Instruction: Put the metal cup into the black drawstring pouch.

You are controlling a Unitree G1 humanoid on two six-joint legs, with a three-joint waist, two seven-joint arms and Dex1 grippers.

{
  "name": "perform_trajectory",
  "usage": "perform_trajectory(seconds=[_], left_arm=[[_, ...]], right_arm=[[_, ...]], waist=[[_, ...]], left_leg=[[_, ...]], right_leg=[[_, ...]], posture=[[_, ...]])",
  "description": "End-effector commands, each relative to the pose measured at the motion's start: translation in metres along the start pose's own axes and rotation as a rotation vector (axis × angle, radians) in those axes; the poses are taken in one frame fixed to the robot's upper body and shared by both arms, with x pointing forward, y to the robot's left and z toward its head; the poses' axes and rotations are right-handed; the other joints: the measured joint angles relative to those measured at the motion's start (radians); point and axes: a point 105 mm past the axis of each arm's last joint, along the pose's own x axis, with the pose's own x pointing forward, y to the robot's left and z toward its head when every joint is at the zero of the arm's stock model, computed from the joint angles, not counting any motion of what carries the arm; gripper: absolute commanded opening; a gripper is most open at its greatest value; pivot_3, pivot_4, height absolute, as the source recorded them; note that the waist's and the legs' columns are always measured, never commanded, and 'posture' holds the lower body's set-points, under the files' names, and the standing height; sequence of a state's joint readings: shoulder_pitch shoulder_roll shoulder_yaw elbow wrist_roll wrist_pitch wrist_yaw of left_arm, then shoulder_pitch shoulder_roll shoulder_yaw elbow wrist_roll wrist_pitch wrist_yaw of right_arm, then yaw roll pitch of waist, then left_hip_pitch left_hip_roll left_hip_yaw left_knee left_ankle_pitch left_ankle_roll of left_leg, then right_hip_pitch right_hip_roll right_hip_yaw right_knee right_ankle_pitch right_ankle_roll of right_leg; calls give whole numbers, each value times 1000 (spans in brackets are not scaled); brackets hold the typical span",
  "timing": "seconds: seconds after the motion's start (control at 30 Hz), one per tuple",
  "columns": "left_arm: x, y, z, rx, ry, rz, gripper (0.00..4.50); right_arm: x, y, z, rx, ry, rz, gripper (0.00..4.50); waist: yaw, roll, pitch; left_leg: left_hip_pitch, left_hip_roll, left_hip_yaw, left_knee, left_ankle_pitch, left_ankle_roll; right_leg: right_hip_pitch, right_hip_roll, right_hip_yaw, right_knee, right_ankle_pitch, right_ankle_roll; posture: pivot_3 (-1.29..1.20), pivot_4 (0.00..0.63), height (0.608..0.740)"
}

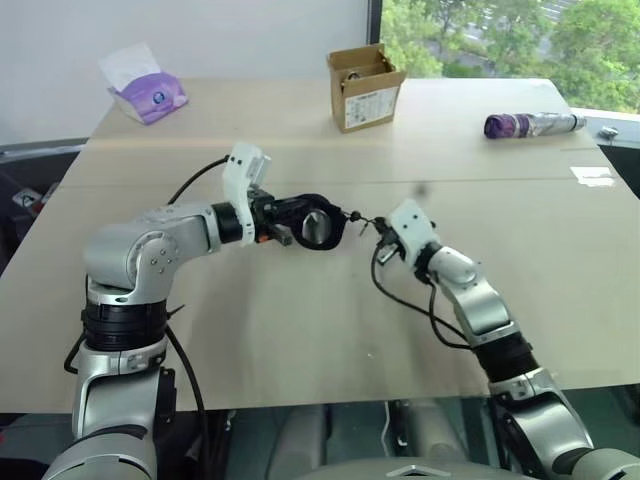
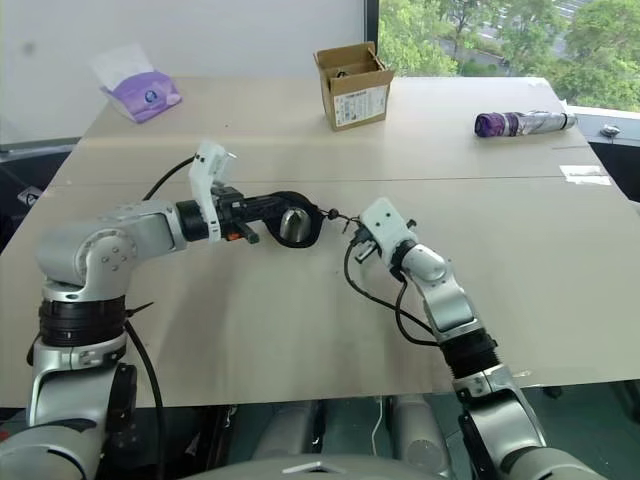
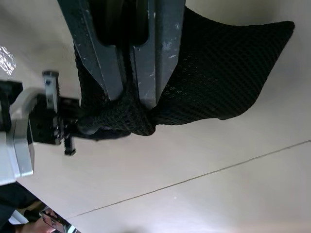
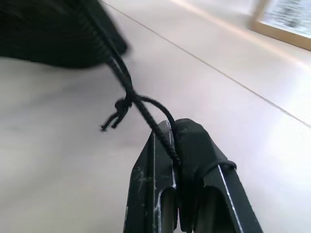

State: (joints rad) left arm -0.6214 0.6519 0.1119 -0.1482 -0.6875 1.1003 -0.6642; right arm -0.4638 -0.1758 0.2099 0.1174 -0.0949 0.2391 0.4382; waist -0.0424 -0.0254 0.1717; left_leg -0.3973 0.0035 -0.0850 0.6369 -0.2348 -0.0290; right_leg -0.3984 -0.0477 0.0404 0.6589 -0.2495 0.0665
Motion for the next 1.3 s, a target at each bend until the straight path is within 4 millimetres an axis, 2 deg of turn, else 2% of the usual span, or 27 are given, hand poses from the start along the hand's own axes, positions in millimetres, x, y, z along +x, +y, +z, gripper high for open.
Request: perform_trajectory(seconds=[0.03,0.2,0.33,0.4,0.6,0.73,1.03,1.3], left_arm=[[0,-8,7,55,-23,-30,0],[9,-18,4,54,-32,-74,0],[13,-20,7,37,-51,-86,0],[15,-17,10,21,-65,-84,0],[15,-14,10,22,-56,-85,0],[10,-9,13,26,-50,-81,0],[6,-8,18,19,-43,-92,0],[6,-10,16,11,-47,-86,0]], right_arm=[[-11,-21,21,-79,-42,-73,72],[-20,-31,31,-189,-21,-87,72],[-23,-24,30,-132,12,-26,72],[-27,-9,27,-96,15,81,619],[-42,31,14,139,36,237,3170],[-45,41,16,259,13,249,3170],[-7,37,17,376,-31,69,3170],[2,42,28,460,-80,61,3170]], waist=[[0,0,0],[1,0,0],[0,0,0],[0,0,0],[1,0,0],[0,0,0],[0,0,0],[0,0,0]], left_leg=[[0,0,0,0,0,0],[0,0,0,0,0,0],[0,0,0,0,0,1],[0,0,0,0,0,1],[0,0,0,0,-1,1],[0,0,0,1,-1,1],[0,0,0,0,-1,1],[0,0,0,0,0,1]], right_leg=[[0,0,0,0,0,0],[0,0,0,0,0,0],[0,0,0,0,0,0],[0,0,0,0,0,0],[0,0,0,0,0,0],[0,0,0,0,0,0],[0,0,0,1,0,0],[0,0,0,0,0,0]], posture=[[0,150,740],[0,150,740],[0,150,740],[0,150,740],[0,150,740],[0,150,740],[0,150,740],[0,150,740]])
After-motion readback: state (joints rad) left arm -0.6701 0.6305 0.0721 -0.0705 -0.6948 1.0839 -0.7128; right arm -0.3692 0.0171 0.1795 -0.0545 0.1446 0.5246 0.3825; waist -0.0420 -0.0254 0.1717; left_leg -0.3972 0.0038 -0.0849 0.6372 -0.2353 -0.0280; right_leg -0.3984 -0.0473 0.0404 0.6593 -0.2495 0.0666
